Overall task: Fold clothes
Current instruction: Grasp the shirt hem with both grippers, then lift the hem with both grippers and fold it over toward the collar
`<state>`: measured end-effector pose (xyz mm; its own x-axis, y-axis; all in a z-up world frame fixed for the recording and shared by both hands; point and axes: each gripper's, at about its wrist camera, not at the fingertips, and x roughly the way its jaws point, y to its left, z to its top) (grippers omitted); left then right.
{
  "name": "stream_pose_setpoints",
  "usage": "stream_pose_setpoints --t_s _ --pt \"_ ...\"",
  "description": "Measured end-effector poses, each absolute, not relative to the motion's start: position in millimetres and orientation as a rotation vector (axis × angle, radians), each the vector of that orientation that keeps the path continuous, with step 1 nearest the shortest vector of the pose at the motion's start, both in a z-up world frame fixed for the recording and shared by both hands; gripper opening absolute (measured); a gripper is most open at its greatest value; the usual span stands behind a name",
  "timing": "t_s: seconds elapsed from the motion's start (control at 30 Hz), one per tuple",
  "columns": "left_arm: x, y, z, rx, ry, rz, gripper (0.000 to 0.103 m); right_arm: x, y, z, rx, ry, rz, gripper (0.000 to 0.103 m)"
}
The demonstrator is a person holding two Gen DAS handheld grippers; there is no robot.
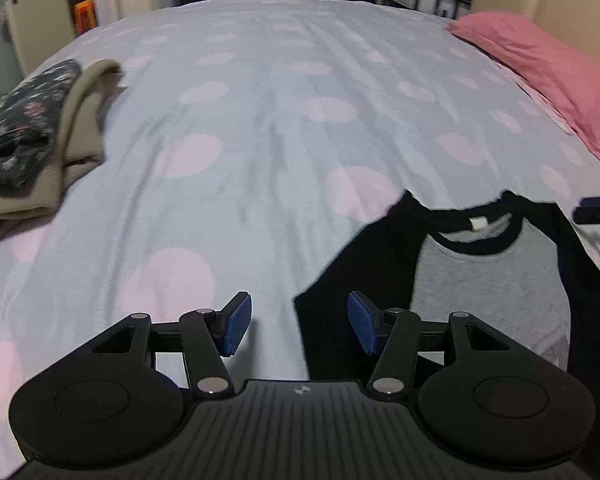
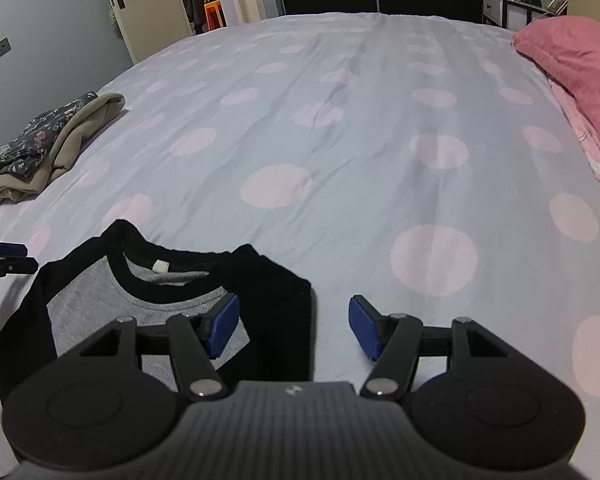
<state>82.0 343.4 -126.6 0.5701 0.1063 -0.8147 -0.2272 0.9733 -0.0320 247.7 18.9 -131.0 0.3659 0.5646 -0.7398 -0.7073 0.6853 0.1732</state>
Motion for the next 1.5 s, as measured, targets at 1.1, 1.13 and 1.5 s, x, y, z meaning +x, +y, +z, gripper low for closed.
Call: stream_pose_setpoints --t_s 1.1,1.13,1.5 --pt "92 371 -152 -0.326 0.907 0.175 0.003 279 1 -157 -0.002 0.887 0.896 0.006" --pt "93 369 -152 -0.314 0.909 0.172 0.004 279 3 -161 -0.003 0.907 0.904 0.006" --pt "109 366 -155 -0.306 0.89 0.106 0.026 287 25 -167 0.001 0.9 0.915 0.043"
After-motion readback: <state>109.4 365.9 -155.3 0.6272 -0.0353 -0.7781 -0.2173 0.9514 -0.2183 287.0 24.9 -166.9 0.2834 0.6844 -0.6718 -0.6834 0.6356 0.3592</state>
